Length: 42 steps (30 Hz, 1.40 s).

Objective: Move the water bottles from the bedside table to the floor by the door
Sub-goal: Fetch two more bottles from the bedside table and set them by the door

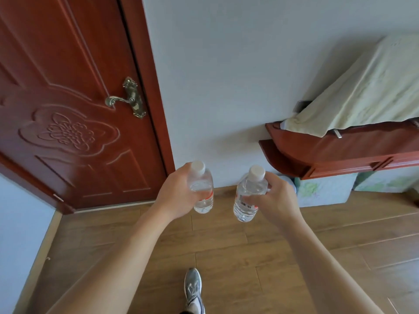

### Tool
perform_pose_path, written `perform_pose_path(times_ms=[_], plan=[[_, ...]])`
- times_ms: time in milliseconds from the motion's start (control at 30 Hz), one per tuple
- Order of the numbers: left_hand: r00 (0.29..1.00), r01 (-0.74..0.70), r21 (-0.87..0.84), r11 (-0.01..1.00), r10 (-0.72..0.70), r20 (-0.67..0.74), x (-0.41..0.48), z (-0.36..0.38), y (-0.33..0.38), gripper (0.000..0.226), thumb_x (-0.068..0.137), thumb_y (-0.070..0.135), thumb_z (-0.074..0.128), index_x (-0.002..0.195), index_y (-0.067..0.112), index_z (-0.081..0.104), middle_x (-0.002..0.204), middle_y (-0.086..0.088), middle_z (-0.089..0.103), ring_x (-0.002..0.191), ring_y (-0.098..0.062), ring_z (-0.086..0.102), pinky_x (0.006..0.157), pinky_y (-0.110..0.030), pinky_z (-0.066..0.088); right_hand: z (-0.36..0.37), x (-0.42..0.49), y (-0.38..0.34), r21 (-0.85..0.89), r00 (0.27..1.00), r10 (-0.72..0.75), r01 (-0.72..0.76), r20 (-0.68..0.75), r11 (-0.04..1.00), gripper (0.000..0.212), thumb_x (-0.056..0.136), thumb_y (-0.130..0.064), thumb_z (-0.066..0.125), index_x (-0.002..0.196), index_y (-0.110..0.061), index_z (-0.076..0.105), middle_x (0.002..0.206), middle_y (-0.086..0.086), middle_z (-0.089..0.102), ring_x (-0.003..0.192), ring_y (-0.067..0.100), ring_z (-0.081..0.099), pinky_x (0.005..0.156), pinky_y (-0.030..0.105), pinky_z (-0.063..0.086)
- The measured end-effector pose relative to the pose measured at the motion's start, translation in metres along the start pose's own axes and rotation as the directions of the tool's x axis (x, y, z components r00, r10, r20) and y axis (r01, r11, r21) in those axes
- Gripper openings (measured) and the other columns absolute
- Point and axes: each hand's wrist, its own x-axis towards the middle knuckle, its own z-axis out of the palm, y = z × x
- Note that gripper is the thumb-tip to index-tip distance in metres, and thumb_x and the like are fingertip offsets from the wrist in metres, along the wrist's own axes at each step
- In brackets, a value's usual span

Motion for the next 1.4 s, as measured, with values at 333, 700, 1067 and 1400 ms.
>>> perform_pose_path(times_ms=[333, 700, 1067, 1400], plan=[[0.997, -0.013, 0.059, 0.998, 0.009, 0.073, 0.166, 0.013, -0.015, 0.050, 0.074, 0.031, 0.082, 0.120, 0.036, 0.061, 0.107, 0.021, 0.063, 0.095, -0.003, 0.059, 0.086, -0.021, 0.049, 0.009, 0.139, -0.021, -0.032, 0.999, 0.040, -0.041, -0.015, 0.999, 0.042, 0.063, -0.025, 0.087, 0.095, -0.035, 0.063, 0.081, -0.014, 0.066, 0.078, 0.002, 0.060, 0.060, 0.019, 0.040], [0.995, 0.093, 0.051, 0.994, -0.095, 0.040, 0.268, 0.065, -0.009, 0.044, 0.073, 0.030, 0.083, 0.108, 0.044, 0.062, 0.111, 0.026, 0.063, 0.104, 0.005, 0.058, 0.093, -0.029, 0.050, -0.011, 0.267, 0.016, -0.002, 0.994, -0.014, 0.014, 0.108, 1.000, 0.047, 0.063, -0.030, 0.086, 0.104, -0.035, 0.065, 0.090, -0.015, 0.068, 0.088, 0.004, 0.062, 0.073, 0.025, 0.049], [0.974, 0.224, 0.070, 0.972, -0.221, -0.054, 0.332, 0.113, -0.034, 0.046, 0.072, 0.032, 0.086, 0.103, 0.049, 0.056, 0.106, 0.022, 0.063, 0.099, 0.003, 0.058, 0.081, -0.022, 0.050, 0.018, 0.381, 0.063, -0.005, 0.956, -0.037, 0.040, 0.292, 0.999, 0.058, 0.066, -0.037, 0.083, 0.119, -0.031, 0.062, 0.101, -0.013, 0.069, 0.097, 0.011, 0.065, 0.084, 0.039, 0.055], [0.969, 0.247, 0.087, 0.965, -0.244, -0.044, 0.375, 0.175, -0.173, 0.039, 0.077, 0.019, 0.082, 0.092, 0.039, 0.052, 0.089, 0.030, 0.060, 0.094, 0.013, 0.053, 0.078, -0.016, 0.047, 0.125, 0.438, 0.176, -0.034, 0.943, 0.072, -0.064, 0.324, 0.997, 0.054, 0.067, -0.028, 0.085, 0.114, -0.035, 0.059, 0.097, -0.017, 0.067, 0.090, 0.006, 0.064, 0.073, 0.024, 0.051]])
